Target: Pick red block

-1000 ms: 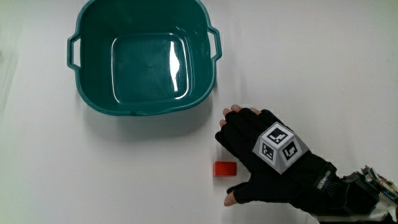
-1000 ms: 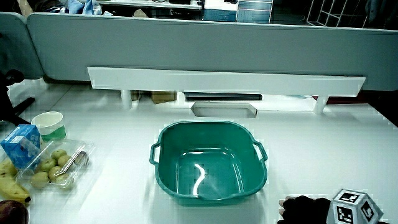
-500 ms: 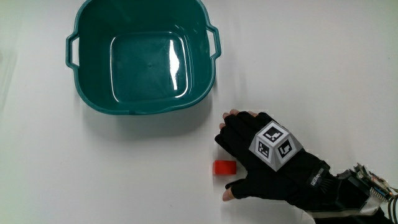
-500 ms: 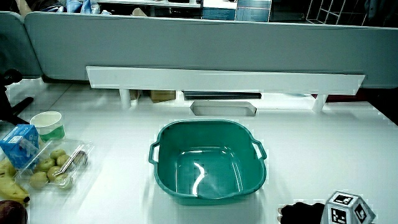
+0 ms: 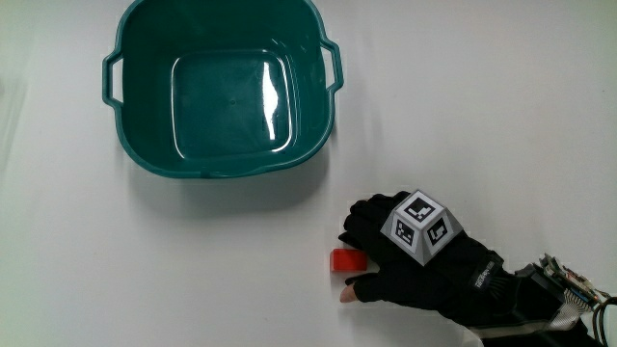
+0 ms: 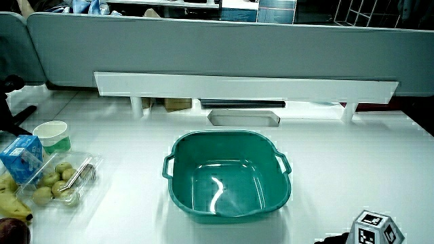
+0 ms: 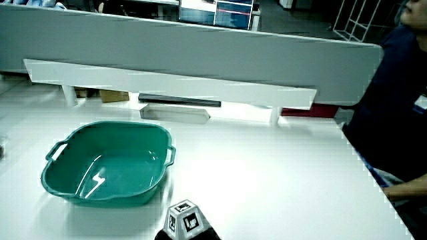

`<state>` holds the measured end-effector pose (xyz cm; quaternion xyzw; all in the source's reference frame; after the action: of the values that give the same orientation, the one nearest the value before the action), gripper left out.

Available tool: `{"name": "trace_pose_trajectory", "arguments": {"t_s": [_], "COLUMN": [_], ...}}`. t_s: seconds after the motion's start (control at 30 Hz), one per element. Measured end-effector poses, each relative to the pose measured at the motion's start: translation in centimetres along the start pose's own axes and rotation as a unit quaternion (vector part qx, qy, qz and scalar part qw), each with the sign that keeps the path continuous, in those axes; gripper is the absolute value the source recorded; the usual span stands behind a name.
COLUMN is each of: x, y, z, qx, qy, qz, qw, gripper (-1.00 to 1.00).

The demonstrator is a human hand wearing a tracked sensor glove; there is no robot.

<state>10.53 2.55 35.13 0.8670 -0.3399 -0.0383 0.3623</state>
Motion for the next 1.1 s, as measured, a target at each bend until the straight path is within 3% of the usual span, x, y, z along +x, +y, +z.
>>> {"name": "trace_pose_trajectory", "arguments": {"t_s": [0.27,0.5,0.7,1.1], "x": [-0.1,0.2,0.0,-0.2], "y": [2.2,3.0,3.0,3.3], "z": [-2.2,-2.9,-2.7,-3.1], "qx": [-0.032,-0.039,-0.024,0.010], "qy": [0.010,0.017,0.018,0.026], "qz": [0.005,0.004,0.010,0.023], "qw": [0.9994,0.9991,0.9995,0.9994], "gripper": [0.00,0.00,0.00,0.32]}}
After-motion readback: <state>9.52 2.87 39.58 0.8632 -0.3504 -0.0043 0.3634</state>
